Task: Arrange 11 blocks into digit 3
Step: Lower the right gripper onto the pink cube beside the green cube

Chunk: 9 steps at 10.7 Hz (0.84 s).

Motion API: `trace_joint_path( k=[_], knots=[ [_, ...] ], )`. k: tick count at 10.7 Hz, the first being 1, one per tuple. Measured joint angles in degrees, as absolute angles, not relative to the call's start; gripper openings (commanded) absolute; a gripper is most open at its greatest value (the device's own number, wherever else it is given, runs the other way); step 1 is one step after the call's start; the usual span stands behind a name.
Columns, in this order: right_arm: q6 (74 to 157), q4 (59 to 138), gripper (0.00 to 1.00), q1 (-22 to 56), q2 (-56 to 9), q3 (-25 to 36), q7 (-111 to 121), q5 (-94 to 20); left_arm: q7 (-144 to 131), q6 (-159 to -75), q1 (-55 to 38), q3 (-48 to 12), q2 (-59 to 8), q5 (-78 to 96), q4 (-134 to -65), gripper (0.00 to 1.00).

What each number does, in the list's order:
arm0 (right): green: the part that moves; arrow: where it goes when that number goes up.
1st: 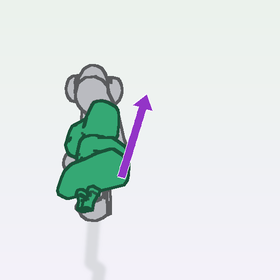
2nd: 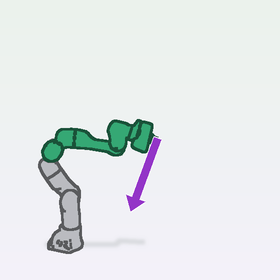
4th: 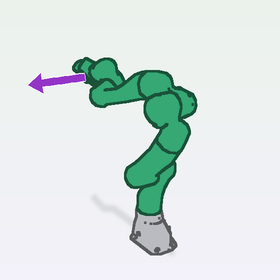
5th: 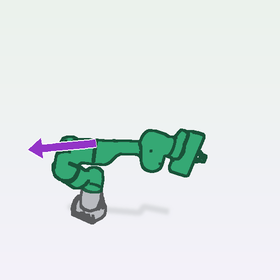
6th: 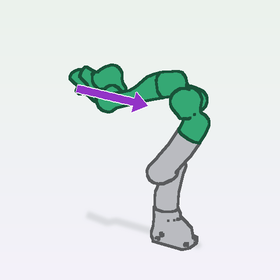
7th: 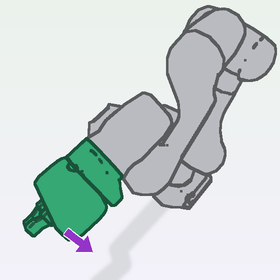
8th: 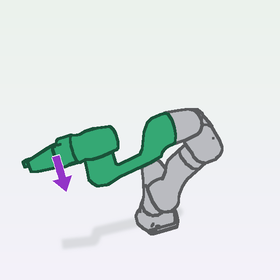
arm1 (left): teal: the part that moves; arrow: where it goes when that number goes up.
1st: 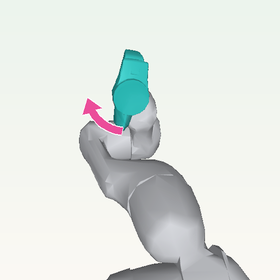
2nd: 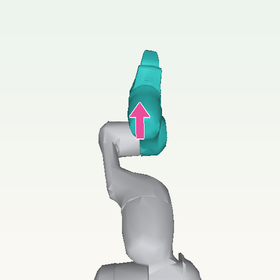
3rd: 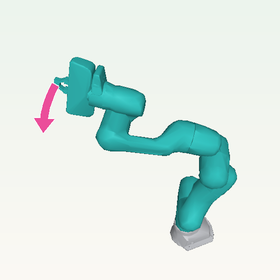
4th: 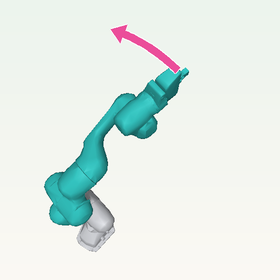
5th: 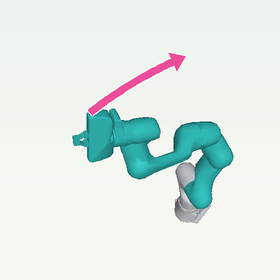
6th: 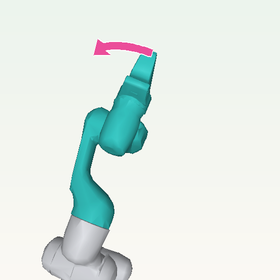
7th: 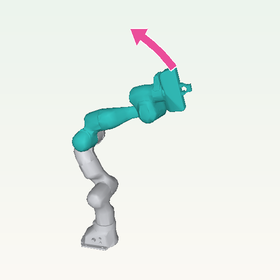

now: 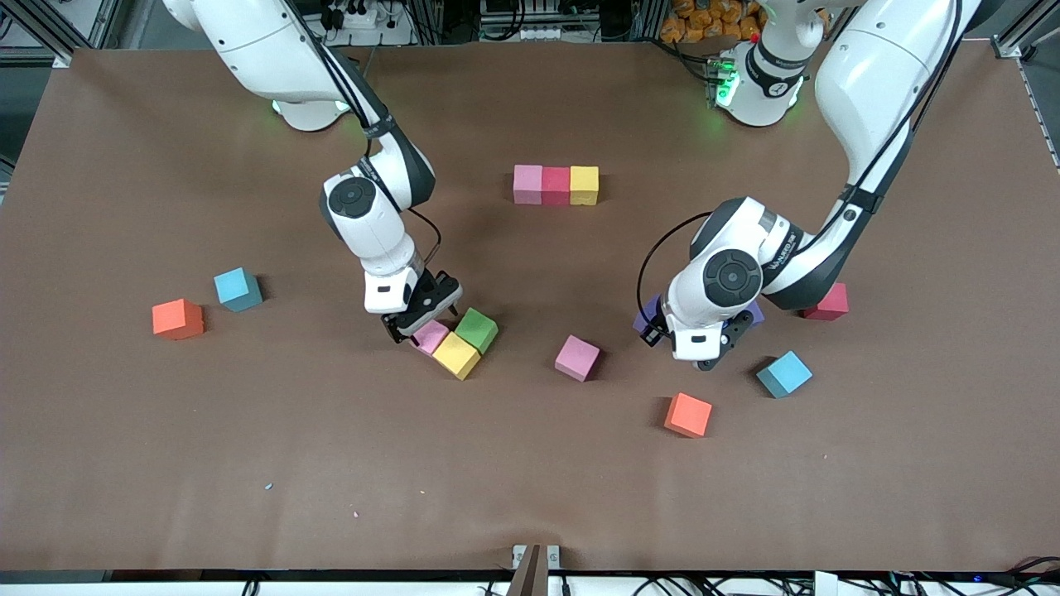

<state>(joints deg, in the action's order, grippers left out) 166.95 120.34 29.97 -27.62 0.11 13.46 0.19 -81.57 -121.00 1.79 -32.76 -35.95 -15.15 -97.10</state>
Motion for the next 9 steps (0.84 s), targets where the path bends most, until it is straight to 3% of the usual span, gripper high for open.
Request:
trace_joint_path(
  k=[9],
  knots=[
    [168.97,120.31,1.00,27.42,-30.13,-0.56,17.38,0.19,-81.57,-120.99,1.76,-32.74,-36.30,-15.15,-97.09,0.00]
  ],
)
